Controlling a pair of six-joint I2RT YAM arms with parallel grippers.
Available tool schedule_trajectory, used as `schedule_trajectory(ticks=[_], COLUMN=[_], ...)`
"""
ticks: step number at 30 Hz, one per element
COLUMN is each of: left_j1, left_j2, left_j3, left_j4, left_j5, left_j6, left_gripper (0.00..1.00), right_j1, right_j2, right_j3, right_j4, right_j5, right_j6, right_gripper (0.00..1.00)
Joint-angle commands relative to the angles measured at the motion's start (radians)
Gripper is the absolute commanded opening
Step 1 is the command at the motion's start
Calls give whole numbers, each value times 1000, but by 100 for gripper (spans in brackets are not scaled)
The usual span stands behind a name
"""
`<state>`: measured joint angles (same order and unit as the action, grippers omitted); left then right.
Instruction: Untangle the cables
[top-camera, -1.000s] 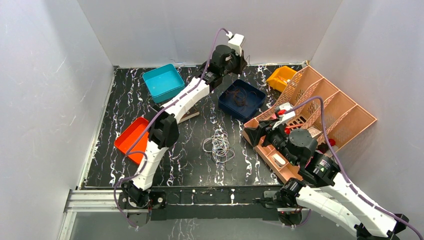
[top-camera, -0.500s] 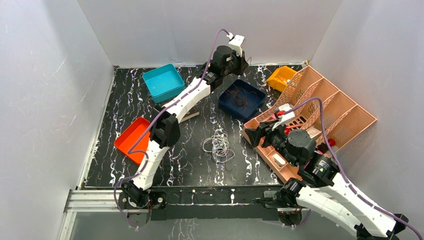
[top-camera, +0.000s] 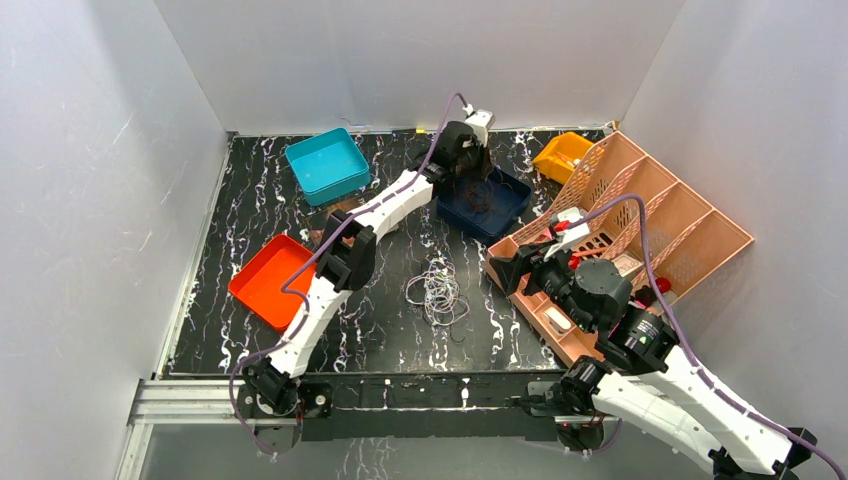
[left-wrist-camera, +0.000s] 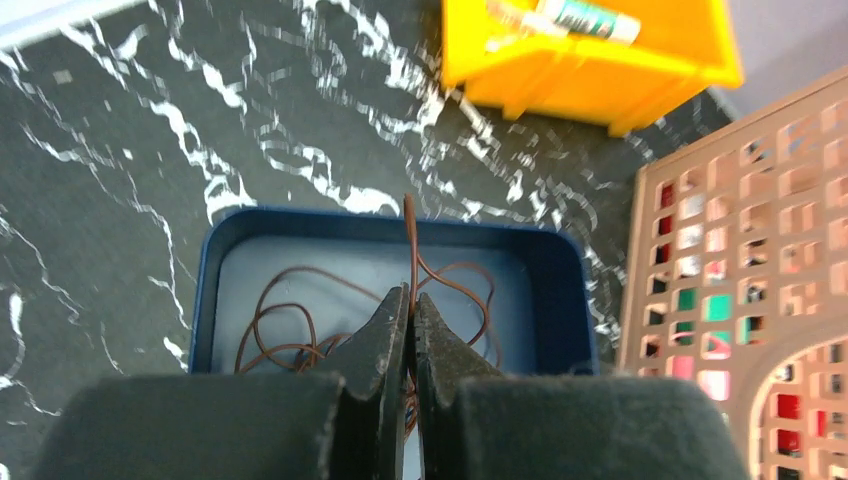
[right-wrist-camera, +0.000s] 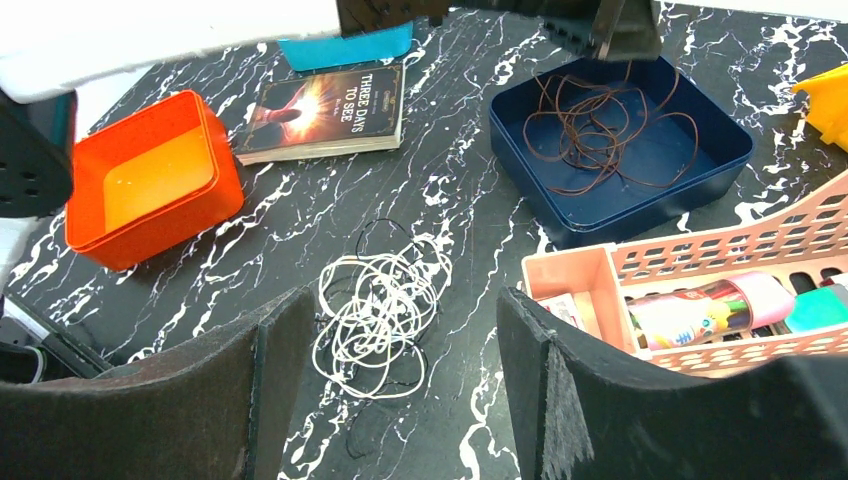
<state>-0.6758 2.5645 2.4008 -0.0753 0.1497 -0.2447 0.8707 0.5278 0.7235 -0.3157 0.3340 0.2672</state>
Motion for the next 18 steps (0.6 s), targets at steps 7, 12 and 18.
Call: schedule_trajectory(ticks=[7,12,18], left_j1=[7,7,17], left_j2=[10,-69,-372], left_j3=[17,-28,-261], left_j4=[-56,-61,-45], left_j5=[14,7,-99], left_j6=[23,42,69], left_gripper=[6,39,59], right_j1=[3,3,4], right_j2=[5,11,34], right_j3=[1,2,25], right_j4=[33,44,80], right_j5=[-16,-18,11], right_j6=[24,30,17], right_gripper=[75,75,75])
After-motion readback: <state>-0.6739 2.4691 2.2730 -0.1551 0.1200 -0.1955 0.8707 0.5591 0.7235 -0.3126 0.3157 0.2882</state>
